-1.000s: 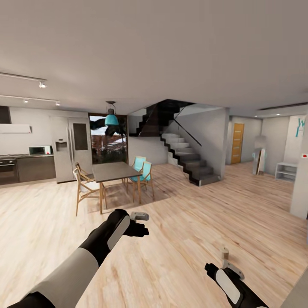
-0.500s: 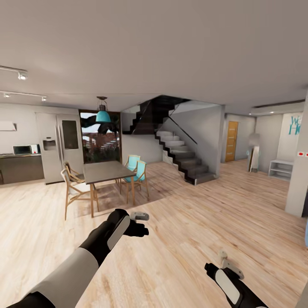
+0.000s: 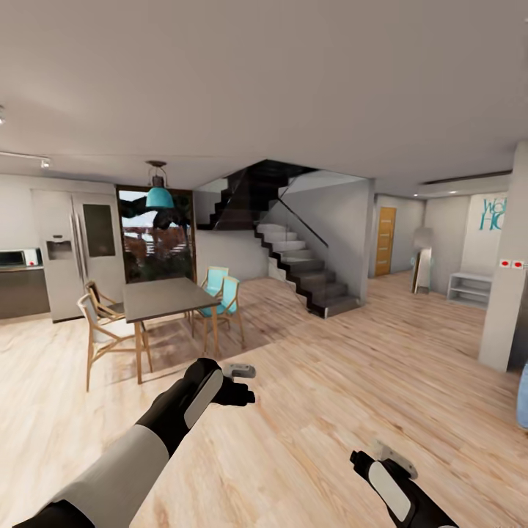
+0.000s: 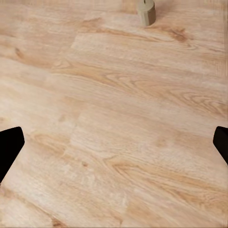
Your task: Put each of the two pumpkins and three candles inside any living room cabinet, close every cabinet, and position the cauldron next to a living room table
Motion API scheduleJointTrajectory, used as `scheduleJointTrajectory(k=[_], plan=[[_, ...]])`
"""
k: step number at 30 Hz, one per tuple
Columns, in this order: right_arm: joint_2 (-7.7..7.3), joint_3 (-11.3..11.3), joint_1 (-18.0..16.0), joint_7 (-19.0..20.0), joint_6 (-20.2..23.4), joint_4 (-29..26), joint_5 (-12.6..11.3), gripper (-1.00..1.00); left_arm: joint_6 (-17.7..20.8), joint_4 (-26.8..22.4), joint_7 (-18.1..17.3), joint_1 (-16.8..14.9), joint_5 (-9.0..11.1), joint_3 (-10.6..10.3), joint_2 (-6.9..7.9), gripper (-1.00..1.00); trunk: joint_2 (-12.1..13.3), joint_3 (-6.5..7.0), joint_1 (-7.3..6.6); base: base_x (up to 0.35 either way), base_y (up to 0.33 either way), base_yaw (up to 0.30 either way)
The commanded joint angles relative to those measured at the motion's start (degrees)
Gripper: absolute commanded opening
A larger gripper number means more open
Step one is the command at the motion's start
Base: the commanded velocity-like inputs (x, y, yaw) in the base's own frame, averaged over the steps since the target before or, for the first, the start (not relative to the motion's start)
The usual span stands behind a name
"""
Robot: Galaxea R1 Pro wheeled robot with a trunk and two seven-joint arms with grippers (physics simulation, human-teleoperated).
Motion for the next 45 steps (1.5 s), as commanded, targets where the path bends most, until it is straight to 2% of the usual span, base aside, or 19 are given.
scheduleJointTrajectory(k=[1, 16, 45], plan=[[-0.05, 0.47, -0.02, -0.44, 0.19, -0.10, -0.22, 1.00, 0.14, -0.05, 0.57, -0.02, 0.60, -0.11, 0.02, 1.00, -0.02, -0.01, 0.05, 0.335, 0.000, -0.257], [-0.26, 0.67, 0.00, -0.44, 0.10, 1.16, 0.08, 1.00, 0.14, -0.05, 0.64, -0.04, 0.38, -0.11, -0.15, 1.00, -0.02, -0.12, 0.05, 0.281, -0.139, -0.246], [0.22, 0.78, 0.02, -0.44, -1.46, 1.26, 0.21, 1.00, 0.05, -0.05, 0.57, -0.03, 0.27, -0.11, -0.15, 1.00, -0.02, -0.14, 0.05, 0.232, -0.064, -0.006]])
